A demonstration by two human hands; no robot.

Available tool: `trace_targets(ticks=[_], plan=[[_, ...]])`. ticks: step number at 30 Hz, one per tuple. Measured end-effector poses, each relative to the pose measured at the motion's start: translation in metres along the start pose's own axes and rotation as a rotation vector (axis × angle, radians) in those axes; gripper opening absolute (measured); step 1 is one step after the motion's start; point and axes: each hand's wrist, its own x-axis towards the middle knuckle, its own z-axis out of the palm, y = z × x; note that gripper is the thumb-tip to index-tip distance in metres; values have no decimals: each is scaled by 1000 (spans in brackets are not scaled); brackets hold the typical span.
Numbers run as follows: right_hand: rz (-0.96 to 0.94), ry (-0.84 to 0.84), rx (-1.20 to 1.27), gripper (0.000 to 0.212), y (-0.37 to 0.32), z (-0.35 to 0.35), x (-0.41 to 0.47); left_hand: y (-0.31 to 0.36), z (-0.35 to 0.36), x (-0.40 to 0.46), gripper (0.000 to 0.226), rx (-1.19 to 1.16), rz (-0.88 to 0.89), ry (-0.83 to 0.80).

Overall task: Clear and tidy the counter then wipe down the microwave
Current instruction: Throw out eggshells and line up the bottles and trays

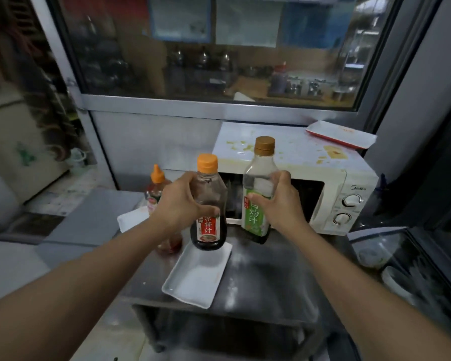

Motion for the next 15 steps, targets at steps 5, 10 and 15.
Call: trace_targets(ticks=[5,10,15], plan=[[-62,-50,6,56,-69,37,-25,-36,-75,-30,71,-33,-64,40],[-127,-77,23,59,-141,80,-58,-69,-148,-67,69,2,-71,95],[-166,-116,48,62,-202,129,-93,-103,-214,-100,69,-1,-96,109]])
